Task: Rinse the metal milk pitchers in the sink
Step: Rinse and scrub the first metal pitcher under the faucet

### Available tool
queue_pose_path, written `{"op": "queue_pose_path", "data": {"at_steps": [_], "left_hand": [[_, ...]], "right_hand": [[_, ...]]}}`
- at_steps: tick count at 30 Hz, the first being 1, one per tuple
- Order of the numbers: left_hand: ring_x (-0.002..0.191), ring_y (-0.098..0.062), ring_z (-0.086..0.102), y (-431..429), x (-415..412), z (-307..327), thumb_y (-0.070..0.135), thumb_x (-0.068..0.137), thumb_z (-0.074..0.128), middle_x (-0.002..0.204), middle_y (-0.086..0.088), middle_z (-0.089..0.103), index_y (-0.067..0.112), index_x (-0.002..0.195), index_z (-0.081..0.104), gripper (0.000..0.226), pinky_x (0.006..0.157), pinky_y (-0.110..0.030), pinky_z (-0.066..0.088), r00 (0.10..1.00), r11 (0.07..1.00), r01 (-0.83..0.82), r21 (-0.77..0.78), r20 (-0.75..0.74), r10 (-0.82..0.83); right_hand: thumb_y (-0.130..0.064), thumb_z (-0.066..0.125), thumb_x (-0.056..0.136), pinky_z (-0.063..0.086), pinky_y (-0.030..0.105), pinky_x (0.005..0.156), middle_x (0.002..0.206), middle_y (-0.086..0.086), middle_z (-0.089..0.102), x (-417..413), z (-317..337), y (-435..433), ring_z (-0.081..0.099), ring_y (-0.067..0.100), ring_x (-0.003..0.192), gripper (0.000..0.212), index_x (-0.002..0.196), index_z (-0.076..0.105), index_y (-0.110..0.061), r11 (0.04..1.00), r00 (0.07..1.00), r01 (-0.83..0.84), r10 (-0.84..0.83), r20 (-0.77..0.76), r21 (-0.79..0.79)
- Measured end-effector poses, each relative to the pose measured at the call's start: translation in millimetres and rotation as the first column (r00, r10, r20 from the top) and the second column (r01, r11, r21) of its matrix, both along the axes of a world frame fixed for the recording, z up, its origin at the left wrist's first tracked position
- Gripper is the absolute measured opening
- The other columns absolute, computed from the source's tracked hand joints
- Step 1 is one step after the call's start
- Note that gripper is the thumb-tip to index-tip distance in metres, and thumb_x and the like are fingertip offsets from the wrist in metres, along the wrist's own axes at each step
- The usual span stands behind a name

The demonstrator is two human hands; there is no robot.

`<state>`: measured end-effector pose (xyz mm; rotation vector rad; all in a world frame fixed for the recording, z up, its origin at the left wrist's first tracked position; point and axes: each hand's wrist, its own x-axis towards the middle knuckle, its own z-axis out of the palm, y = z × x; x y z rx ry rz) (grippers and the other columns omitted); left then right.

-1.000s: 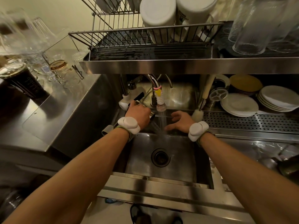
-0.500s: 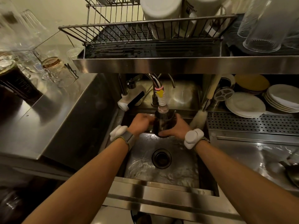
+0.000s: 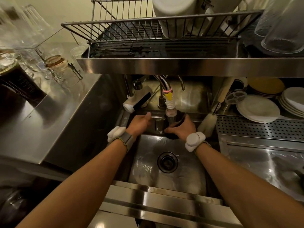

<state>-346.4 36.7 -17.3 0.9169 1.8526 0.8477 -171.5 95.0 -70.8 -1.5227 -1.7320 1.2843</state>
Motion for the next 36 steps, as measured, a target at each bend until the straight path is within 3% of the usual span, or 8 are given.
{"op": "queue_pose_path", "data": {"at_steps": [3,6,9,15,17,20,25,36], "left_hand": [[0.064,-0.002,0.062,-2,10,0,0.038,0.098,0.042,0.083,0.001,0.066,0.021,0.086,0.065,0.031,0.053,-0.014,0.047,0.996,0.997,0.079,0.017,0.026,-0.08],[0.076,-0.014,0.062,-2,23,-2,0.03,0.098,0.046,0.086,-0.011,0.066,0.007,0.088,0.068,0.033,0.076,-0.025,0.05,0.991,0.992,0.12,0.042,0.055,-0.123],[0.065,-0.014,0.054,-2,28,-5,0.024,0.097,0.048,0.076,-0.012,0.058,0.005,0.074,0.06,0.032,0.055,-0.019,0.047,0.996,0.997,0.076,0.023,0.038,-0.077],[0.086,-0.027,0.063,-5,28,-3,0.026,0.09,0.056,0.088,-0.015,0.067,0.004,0.082,0.067,0.026,0.078,-0.038,0.049,0.878,0.985,0.17,-0.038,-0.447,-0.169],[0.091,-0.03,0.063,-7,26,6,0.031,0.09,0.055,0.092,-0.013,0.068,0.009,0.083,0.063,0.025,0.082,-0.041,0.048,0.782,0.969,0.233,-0.075,-0.578,-0.233],[0.1,-0.031,0.061,-7,22,16,0.033,0.09,0.051,0.101,-0.009,0.068,0.016,0.091,0.063,0.021,0.09,-0.042,0.041,0.498,0.919,0.366,-0.145,-0.804,-0.324],[0.104,-0.028,0.057,-11,25,25,0.028,0.089,0.051,0.102,-0.009,0.067,0.016,0.095,0.064,0.019,0.096,-0.044,0.033,0.137,0.819,0.533,-0.211,-0.934,-0.33],[0.11,-0.026,0.055,-17,32,33,0.02,0.084,0.06,0.104,-0.005,0.069,0.018,0.101,0.067,0.018,0.1,-0.046,0.032,-0.261,0.708,0.606,-0.364,-0.931,-0.255]], "right_hand": [[-0.041,0.089,0.041,0.032,0.007,0.061,0.1,-0.011,0.052,0,2,0,0.05,0.008,0.091,0.096,0.124,0.045,-0.018,0.999,0.999,-0.047,0.046,0.025,0.007],[-0.039,0.089,0.042,0.036,0.009,0.065,0.101,-0.011,0.053,-2,1,-6,0.051,0.007,0.091,0.094,0.123,0.046,-0.018,0.999,0.999,-0.031,0.031,0.015,0.022],[-0.035,0.09,0.048,0.048,0.026,0.086,0.115,-0.005,0.06,2,-1,-4,0.057,0.014,0.104,0.09,0.126,0.049,-0.015,0.987,0.987,-0.152,0.155,0.038,-0.055],[-0.032,0.09,0.053,0.046,0.032,0.096,0.132,0.008,0.054,31,4,-3,0.054,0.023,0.118,0.099,0.137,0.042,-0.011,0.977,0.977,-0.156,0.174,0.119,-0.146],[-0.035,0.089,0.055,0.046,0.032,0.097,0.135,0.01,0.052,33,6,-7,0.052,0.025,0.12,0.1,0.139,0.041,-0.01,0.97,0.967,-0.175,0.201,0.154,-0.172],[-0.036,0.088,0.057,0.047,0.032,0.095,0.131,0.01,0.055,32,11,-10,0.055,0.025,0.117,0.092,0.134,0.046,-0.009,0.967,0.958,-0.199,0.226,0.175,-0.157],[-0.034,0.086,0.062,0.047,0.031,0.089,0.123,0.008,0.061,30,26,-10,0.058,0.023,0.108,0.079,0.129,0.052,-0.01,0.973,0.955,-0.21,0.226,0.192,-0.098],[-0.028,0.085,0.063,0.045,0.03,0.088,0.121,0.008,0.061,38,37,-14,0.057,0.023,0.109,0.068,0.122,0.058,-0.009,0.974,0.957,-0.212,0.224,0.186,-0.083]]}}
